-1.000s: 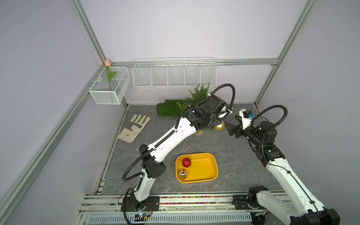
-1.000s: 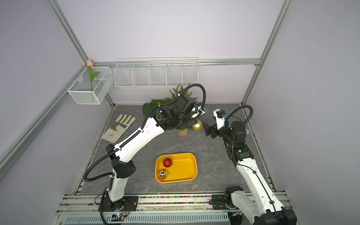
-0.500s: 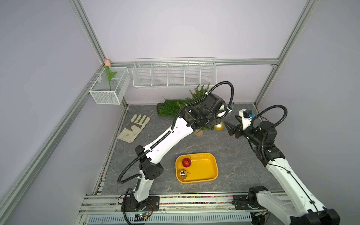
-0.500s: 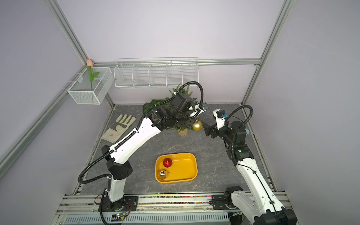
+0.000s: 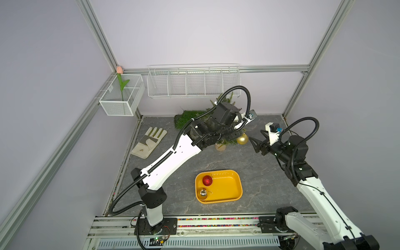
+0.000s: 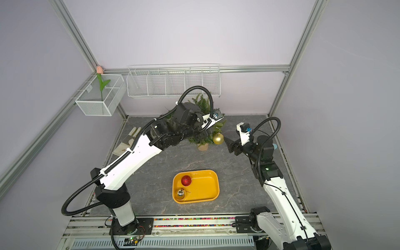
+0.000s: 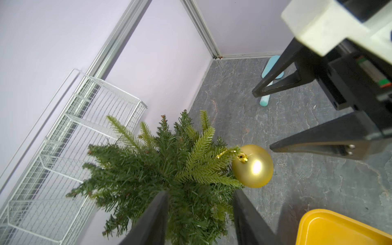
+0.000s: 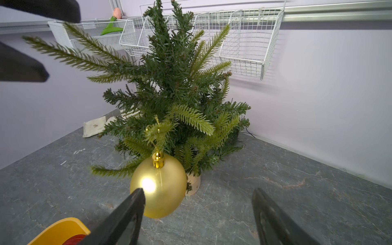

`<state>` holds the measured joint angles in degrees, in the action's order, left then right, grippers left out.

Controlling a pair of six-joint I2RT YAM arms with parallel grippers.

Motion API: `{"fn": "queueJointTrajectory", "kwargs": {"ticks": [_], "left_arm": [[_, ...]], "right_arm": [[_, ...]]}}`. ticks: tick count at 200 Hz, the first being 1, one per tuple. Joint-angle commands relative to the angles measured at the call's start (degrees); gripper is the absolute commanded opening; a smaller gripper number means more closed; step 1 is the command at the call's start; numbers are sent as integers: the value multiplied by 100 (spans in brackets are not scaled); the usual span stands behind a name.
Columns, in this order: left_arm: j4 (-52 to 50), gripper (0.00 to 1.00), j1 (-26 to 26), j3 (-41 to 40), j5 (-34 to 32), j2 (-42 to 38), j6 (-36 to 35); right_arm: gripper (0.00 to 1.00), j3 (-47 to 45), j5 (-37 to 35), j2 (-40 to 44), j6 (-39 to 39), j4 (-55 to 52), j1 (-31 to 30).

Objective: Decorate the small christmas tree with ornaments
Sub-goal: Hang an ornament on the christmas tree, then pick up an ornament from the container.

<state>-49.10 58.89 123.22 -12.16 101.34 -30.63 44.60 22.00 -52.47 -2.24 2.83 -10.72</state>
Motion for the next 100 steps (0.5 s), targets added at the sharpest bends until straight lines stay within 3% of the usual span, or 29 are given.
{"fn": "queueJointTrajectory", "kwargs": {"ticks": [1, 58, 100], "left_arm": [[657, 56, -9, -535, -17, -632, 428], [1342, 60, -9, -2316, -786, -2115, 1397], [1298, 61, -53, -3696, -1367, -3081, 2317]], "right_arm": [[81, 149, 140, 310, -207, -530, -311], [78, 282, 392, 431, -825, -1880, -1800], [78, 175, -606, -179, -369, -2045, -3226]]}}
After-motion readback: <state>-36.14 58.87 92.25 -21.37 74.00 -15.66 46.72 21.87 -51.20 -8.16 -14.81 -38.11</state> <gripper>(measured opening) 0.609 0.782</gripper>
